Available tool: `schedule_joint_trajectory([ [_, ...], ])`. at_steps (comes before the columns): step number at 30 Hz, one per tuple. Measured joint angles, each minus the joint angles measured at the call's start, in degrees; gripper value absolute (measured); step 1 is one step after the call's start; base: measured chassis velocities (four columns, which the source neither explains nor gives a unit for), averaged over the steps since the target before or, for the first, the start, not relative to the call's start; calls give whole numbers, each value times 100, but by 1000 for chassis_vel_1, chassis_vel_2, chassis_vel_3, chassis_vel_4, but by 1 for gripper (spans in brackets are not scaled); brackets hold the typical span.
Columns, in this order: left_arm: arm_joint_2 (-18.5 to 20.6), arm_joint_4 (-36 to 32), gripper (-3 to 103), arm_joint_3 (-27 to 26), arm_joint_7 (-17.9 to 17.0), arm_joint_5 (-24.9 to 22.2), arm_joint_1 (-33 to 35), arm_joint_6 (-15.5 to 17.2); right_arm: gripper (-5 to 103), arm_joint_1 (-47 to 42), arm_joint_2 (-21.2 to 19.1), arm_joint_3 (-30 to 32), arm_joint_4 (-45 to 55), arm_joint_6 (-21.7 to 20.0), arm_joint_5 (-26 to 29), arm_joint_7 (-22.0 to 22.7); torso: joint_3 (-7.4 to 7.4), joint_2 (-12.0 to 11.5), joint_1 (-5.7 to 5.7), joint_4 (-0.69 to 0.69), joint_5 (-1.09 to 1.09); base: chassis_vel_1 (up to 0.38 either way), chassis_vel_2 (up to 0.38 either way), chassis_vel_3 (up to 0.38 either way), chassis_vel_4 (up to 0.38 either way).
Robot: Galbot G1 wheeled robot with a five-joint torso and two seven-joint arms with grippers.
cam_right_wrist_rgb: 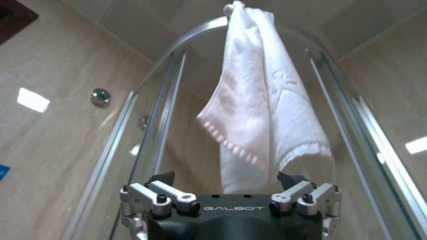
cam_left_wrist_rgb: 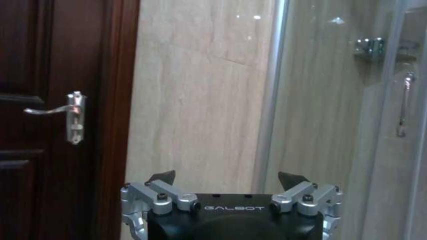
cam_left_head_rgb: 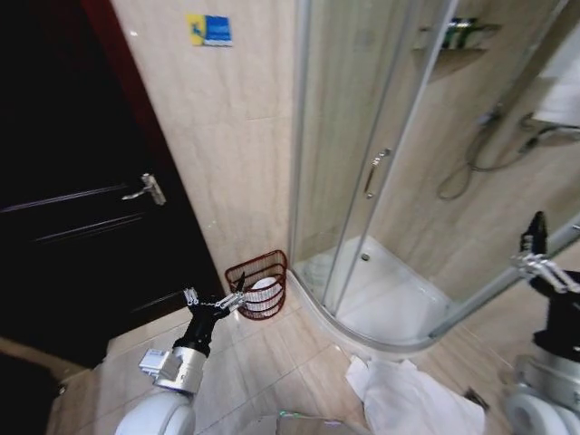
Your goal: Discard the used towel into the hamper.
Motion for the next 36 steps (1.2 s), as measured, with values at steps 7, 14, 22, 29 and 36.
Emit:
schedule_joint_trajectory([
  [7,0,0,100,1,0,0,0,0,100,484,-658,942,-167,-377,581,41,0,0,0,-2,1,0,0,0,0],
  [14,0,0,100,1,1,0,0,0,100,619,-1253,1625,-526,-487,1318,-232,0,0,0,-2,1,0,0,0,0],
  [22,0,0,100,1,1,0,0,0,100,498,-1444,1935,-721,-508,1877,-497,0,0,0,-2,0,0,0,0,0],
  [29,1,0,100,0,1,0,0,0,100,527,-1419,1767,-719,-502,1873,-502,0,0,0,-2,-2,-17,-31,22,21],
  [36,0,0,100,1,1,0,0,0,100,533,-1420,1660,-700,-431,1654,-525,0,0,0,-2,0,-128,-125,146,138],
])
